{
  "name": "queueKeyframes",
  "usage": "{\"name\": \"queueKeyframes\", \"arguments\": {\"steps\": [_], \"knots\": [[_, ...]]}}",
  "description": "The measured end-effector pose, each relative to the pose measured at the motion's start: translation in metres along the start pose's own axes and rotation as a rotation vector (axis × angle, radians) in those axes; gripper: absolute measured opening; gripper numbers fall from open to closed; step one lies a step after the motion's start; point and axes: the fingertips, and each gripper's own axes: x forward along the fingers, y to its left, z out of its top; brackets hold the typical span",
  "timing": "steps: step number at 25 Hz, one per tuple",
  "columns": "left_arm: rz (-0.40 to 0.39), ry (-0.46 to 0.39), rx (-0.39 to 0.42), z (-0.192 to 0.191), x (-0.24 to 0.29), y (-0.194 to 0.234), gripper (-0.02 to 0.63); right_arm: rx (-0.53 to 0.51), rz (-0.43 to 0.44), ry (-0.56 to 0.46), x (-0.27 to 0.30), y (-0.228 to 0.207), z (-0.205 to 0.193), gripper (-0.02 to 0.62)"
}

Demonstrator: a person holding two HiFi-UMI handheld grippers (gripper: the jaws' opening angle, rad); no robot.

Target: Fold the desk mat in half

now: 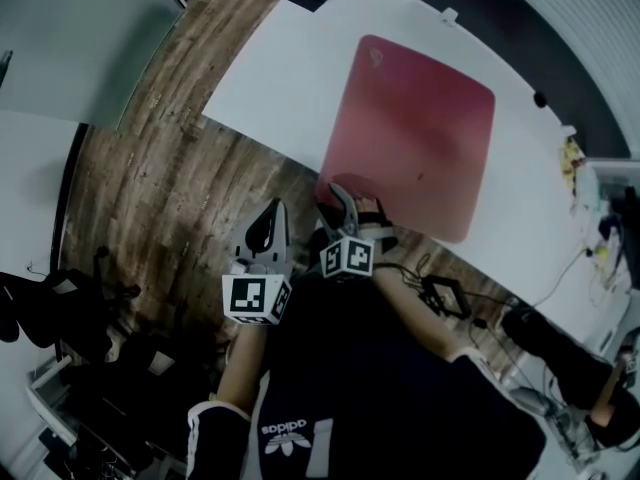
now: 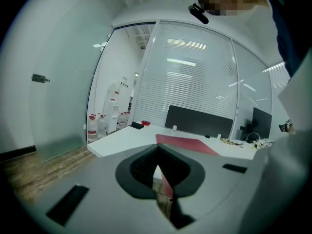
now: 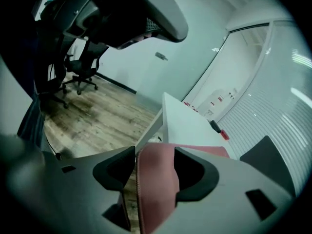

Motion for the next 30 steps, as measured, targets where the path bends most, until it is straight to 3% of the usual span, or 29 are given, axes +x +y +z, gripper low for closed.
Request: {"name": "queueKeyframes", "arguments": {"steps": [9,16,21,25,30], "knots": [[-0.006,0.008,-0.004,0.0,0.004,0.003,0.003,-0.192,-0.051,0.066,0.016,0.002,-0.01,0.247],[-0.019,0.012,-0.007,0.0,0.006,0.003,0.003,-0.111,-0.072,-0.002,0.006,-0.007,0.003,0.238],[-0.039,0.009,0.002,0.001,0.01,0.002,0.003,-0.08,-0.064,-0.044,-0.003,-0.005,0.011,0.081],[-0.057,0.008,0.006,0.0,0.013,-0.001,0.003,-0.025,-0.096,-0.063,-0.009,-0.019,0.017,0.028],[-0.067,0.013,0.004,0.003,0.014,-0.005,0.003,0.05,-0.125,-0.08,-0.018,-0.039,0.022,0.02]]}}
